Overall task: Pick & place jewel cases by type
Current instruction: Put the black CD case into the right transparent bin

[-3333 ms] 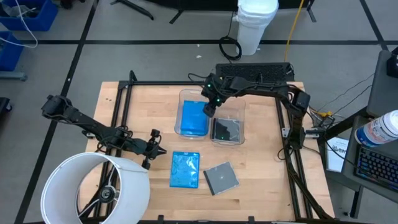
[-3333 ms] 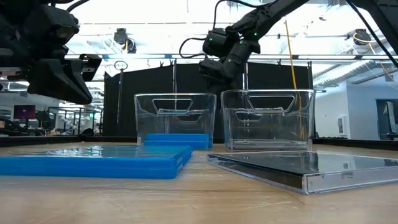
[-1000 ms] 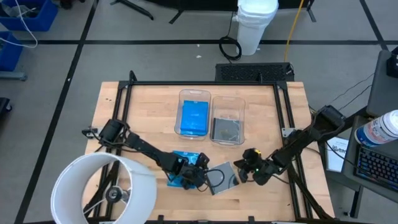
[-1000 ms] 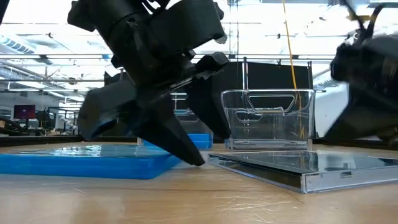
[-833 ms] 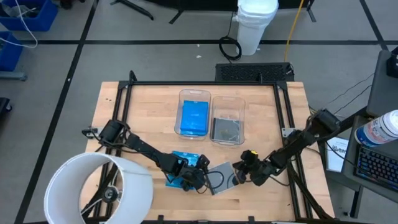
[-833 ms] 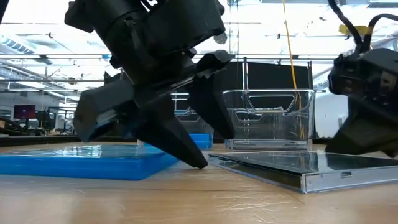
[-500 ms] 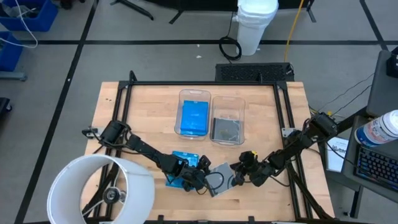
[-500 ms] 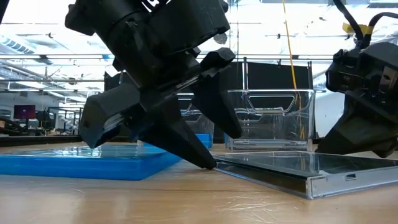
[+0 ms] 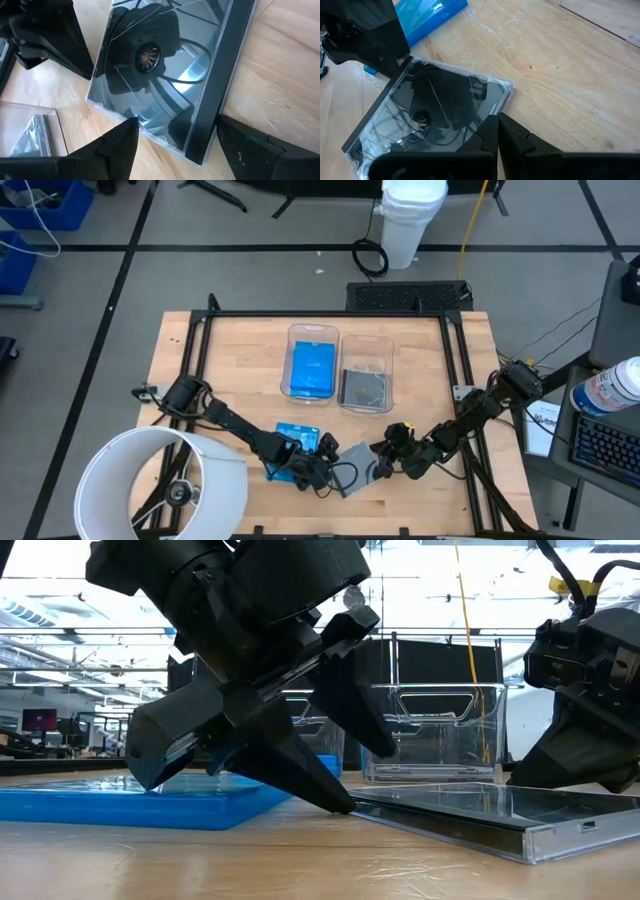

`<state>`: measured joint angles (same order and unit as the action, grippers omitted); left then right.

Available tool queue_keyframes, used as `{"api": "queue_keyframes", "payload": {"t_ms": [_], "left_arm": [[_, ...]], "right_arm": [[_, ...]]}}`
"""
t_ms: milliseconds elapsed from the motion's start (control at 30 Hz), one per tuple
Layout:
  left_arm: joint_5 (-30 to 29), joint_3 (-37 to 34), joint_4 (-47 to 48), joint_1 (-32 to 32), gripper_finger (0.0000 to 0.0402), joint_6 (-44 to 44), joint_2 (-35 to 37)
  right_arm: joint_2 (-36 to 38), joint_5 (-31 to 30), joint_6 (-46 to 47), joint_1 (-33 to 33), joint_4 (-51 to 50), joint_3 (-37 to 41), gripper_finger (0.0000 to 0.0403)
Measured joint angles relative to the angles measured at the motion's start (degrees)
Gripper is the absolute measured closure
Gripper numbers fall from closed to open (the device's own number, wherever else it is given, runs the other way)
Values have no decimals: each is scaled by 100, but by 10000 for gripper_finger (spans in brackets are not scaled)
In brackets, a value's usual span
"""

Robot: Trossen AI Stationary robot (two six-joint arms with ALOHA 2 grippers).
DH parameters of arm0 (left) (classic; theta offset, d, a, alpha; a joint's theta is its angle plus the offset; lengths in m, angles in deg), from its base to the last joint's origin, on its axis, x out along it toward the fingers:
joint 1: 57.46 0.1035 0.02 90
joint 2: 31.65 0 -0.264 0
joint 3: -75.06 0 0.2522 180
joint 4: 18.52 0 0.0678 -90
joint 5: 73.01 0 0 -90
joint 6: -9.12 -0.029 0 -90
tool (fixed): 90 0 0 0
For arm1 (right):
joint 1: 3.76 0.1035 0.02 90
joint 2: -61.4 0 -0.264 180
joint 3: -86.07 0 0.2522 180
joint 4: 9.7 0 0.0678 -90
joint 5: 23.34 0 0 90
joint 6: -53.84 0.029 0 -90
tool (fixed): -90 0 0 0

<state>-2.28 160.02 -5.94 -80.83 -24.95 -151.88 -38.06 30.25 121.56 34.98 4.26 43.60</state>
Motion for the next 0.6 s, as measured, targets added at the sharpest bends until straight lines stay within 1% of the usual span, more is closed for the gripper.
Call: {"api": "queue_keyframes", "payload": {"t_ms": [300, 400, 600], "left_arm": [[-119, -2, -55, -9, 133, -150, 7], [-341, -2, -99, -49, 133, -210, 2], [-490, -4, -89, -76, 133, -338, 4]], "right_arm": [[-2, -3, 0, 0, 13, 0, 403], [-2, -7, 5, 0, 15, 0, 403], [-2, -15, 10, 0, 21, 0, 403]]}}
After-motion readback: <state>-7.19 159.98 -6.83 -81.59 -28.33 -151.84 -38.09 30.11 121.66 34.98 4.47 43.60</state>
